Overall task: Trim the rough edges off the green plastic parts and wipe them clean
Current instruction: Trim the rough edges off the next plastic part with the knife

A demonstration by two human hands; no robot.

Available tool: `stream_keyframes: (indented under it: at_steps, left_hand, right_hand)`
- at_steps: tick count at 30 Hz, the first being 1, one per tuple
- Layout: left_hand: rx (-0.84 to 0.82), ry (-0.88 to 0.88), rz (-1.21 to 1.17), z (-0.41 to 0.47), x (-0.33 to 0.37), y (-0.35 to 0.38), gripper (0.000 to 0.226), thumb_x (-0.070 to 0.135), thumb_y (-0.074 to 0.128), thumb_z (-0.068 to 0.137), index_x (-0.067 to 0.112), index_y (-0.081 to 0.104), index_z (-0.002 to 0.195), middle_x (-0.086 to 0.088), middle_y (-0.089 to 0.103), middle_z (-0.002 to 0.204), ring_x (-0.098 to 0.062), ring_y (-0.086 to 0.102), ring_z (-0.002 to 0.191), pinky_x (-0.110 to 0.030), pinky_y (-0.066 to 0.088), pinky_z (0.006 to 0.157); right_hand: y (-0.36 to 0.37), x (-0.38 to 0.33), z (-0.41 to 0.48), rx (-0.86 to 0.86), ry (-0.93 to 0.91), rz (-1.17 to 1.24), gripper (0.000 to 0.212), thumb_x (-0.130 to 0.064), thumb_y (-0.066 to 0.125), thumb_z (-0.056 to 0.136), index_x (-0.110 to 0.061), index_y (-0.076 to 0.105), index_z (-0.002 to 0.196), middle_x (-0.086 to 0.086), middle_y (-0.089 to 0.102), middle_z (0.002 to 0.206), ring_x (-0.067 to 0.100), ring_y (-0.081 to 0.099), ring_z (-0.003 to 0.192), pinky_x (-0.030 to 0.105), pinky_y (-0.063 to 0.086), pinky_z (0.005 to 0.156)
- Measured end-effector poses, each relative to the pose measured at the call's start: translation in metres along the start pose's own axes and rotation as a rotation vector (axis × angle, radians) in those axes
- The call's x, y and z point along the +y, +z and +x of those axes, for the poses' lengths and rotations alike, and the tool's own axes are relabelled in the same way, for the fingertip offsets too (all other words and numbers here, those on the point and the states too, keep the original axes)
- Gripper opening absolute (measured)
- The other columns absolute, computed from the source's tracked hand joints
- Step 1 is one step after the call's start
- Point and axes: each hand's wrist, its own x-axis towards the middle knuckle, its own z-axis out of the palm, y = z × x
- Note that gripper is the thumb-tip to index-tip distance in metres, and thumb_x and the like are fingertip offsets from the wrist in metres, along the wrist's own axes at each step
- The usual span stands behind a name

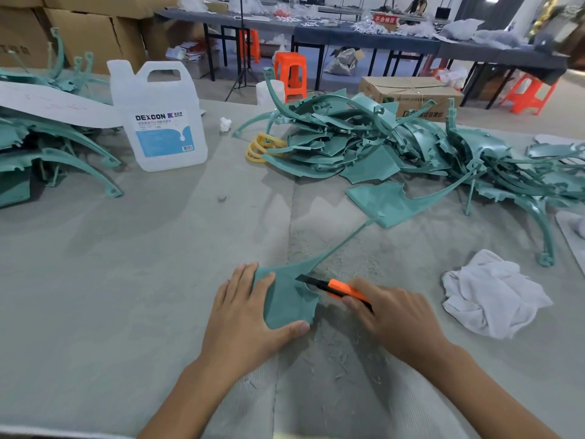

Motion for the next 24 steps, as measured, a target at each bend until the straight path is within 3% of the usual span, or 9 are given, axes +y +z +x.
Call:
stream_keyframes:
  at_steps: [3,6,9,11,13,16,24]
  left_hand:
    - [-0.006,0.0,-0.008,0.0,0.0,0.0,0.117,0.103,0.019,0.059,0.037,0.018,0.156,0.008,-0.005,0.168,-0.011,-0.014,0.153,-0.036,-0.001,0.124]
    - [-0.006,-0.004,-0.015,0.001,0.001,0.0,0.117,0.103,0.02,0.06,0.036,0.017,0.156,0.007,-0.004,0.168,-0.012,-0.014,0.153,-0.036,-0.001,0.124]
    - [-0.014,0.006,-0.003,0.001,0.0,0.0,0.117,0.104,0.019,0.061,0.036,0.016,0.156,0.007,-0.005,0.168,-0.012,-0.014,0.153,-0.037,-0.002,0.124]
    - [-0.014,0.006,-0.006,0.0,-0.001,0.001,0.117,0.104,0.018,0.06,0.037,0.015,0.156,0.007,-0.005,0.168,-0.013,-0.014,0.153,-0.037,-0.002,0.124]
    - [-0.005,0.002,-0.008,0.0,-0.002,0.001,0.118,0.104,0.018,0.059,0.037,0.016,0.156,0.007,-0.004,0.168,-0.012,-0.014,0.153,-0.037,-0.001,0.125]
    - [0.007,0.01,-0.011,0.002,-0.003,0.002,0.119,0.104,0.019,0.059,0.036,0.019,0.156,0.007,-0.002,0.168,-0.012,-0.012,0.153,-0.036,0.0,0.124]
    - [0.014,0.017,-0.03,0.002,-0.003,0.001,0.119,0.104,0.022,0.058,0.035,0.02,0.155,0.008,0.002,0.168,-0.01,-0.01,0.153,-0.035,0.001,0.124]
  right_hand:
    - [0.001,-0.001,0.002,0.066,0.041,-0.068,0.043,-0.065,0.023,0.099,-0.035,0.051,0.11,-0.009,0.066,0.083,0.018,0.066,0.071,0.033,0.039,0.053]
    - [0.003,-0.012,-0.002,0.155,0.028,-0.123,0.039,-0.058,0.032,0.1,-0.03,0.059,0.101,-0.005,0.062,0.069,0.023,0.06,0.05,0.032,0.043,0.043]
    - [-0.008,-0.006,0.003,0.373,0.137,0.009,0.034,-0.048,0.046,0.1,-0.018,0.063,0.099,-0.003,0.06,0.062,0.029,0.054,0.041,0.033,0.042,0.037]
    - [-0.016,0.006,0.006,0.402,0.141,0.096,0.033,-0.048,0.047,0.1,-0.018,0.061,0.1,-0.01,0.05,0.057,0.024,0.052,0.042,0.032,0.043,0.039]
    - [-0.02,0.015,0.007,0.266,0.019,0.183,0.033,-0.054,0.045,0.098,-0.025,0.062,0.101,-0.014,0.042,0.052,0.015,0.049,0.043,0.027,0.039,0.042]
    - [-0.021,0.017,0.005,-0.037,-0.088,0.177,0.038,-0.063,0.036,0.097,-0.037,0.058,0.113,-0.016,0.051,0.061,0.011,0.057,0.059,0.029,0.04,0.055]
    - [-0.018,0.028,0.013,-0.151,-0.177,0.107,0.031,-0.061,0.037,0.101,-0.037,0.053,0.111,-0.016,0.053,0.072,0.009,0.052,0.064,0.035,0.049,0.066]
